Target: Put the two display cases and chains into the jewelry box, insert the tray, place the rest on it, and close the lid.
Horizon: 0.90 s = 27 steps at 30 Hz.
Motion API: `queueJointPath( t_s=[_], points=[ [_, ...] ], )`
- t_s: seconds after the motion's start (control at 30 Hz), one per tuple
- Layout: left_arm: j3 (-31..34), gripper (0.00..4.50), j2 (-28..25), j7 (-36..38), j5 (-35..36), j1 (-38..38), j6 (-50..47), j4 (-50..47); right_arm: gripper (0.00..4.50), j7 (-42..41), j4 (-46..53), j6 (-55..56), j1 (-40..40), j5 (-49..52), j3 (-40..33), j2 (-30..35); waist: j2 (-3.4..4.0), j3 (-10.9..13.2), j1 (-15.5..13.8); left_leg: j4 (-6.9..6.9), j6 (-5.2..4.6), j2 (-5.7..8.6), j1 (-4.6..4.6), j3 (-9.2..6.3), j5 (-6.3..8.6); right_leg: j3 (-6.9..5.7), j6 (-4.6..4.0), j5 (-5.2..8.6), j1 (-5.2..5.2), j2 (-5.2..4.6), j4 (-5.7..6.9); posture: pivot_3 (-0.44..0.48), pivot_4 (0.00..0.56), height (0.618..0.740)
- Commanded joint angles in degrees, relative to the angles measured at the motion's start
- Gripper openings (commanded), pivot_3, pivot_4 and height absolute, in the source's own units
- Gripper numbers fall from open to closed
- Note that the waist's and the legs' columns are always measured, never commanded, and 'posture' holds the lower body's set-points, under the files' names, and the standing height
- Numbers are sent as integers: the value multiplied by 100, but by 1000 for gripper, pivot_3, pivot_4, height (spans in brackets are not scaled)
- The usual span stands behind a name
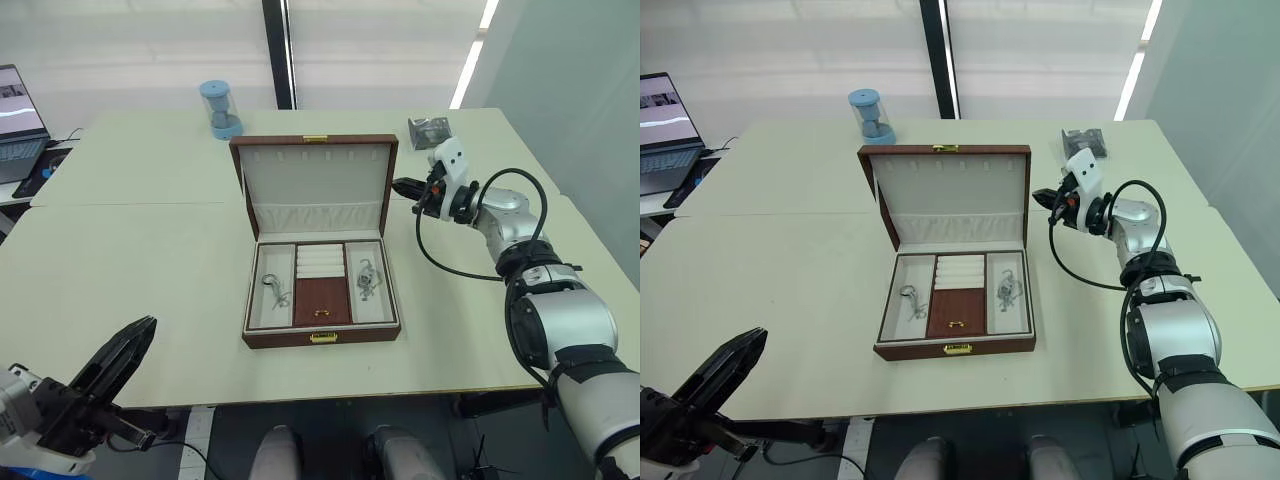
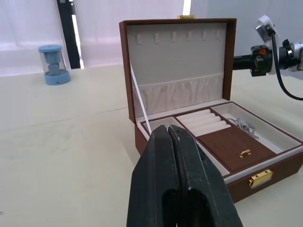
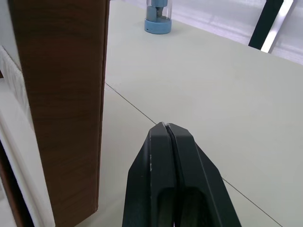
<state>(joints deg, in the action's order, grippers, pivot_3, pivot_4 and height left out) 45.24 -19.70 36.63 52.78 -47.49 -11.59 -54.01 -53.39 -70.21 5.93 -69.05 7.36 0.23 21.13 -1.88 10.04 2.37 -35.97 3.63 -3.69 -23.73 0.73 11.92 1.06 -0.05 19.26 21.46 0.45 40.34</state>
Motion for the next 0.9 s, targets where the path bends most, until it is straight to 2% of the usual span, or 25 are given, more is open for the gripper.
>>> queueJointPath(
  t_s=[0.03, 0.27, 0.37, 0.67, 0.8, 0.9],
  points=[
    [45, 0, 78, -108, 97, -157, 229, -249, 12, 154, -134, 232, -341, -57, -204, -61, 4, 2, 3, 0, 0, 0, 0, 0, 0, 0, 0, 0, 0, 0, 0, 0, 150, 740],
    [-38, 0, 114, -50, 13, -389, 385, -194, 12, 499, -281, 442, -598, -108, -429, -329, 8, 5, 19, 1, 0, 0, 0, 1, 0, -1, -5, -2, 4, 7, 0, 0, 150, 740],
    [-48, 0, 48, -45, 38, -392, 367, -137, 12, 344, -278, 432, -674, -29, -562, -428, 14, 9, 30, 1, 0, 0, -4, 4, 0, 1, -5, -2, 9, 7, 0, 0, 150, 740],
    [-63, 0, -238, -168, 259, -333, 246, -30, 12, -1847, 201, -518, -617, 555, -888, -522, 19, 12, 56, 2, 0, -5, -4, 2, 0, 0, -6, -3, 10, 8, 1, 0, 150, 740],
    [-74, 0, -357, -204, 281, -276, 207, 19, 12, -3039, 882, -1170, -295, 548, -561, -369, 20, 12, 55, 3, 0, -6, -4, -1, 0, -2, -6, -2, 10, 8, 1, 0, 150, 740],
    [-95, 0, -470, -237, 336, -281, 97, 48, 12, -3469, 1539, -1588, 46, 574, -322, -241, 20, 12, 54, 2, 0, -8, -4, -8, 0, -3, -6, -2, 8, 7, 1, 0, 150, 740]
  ],
)
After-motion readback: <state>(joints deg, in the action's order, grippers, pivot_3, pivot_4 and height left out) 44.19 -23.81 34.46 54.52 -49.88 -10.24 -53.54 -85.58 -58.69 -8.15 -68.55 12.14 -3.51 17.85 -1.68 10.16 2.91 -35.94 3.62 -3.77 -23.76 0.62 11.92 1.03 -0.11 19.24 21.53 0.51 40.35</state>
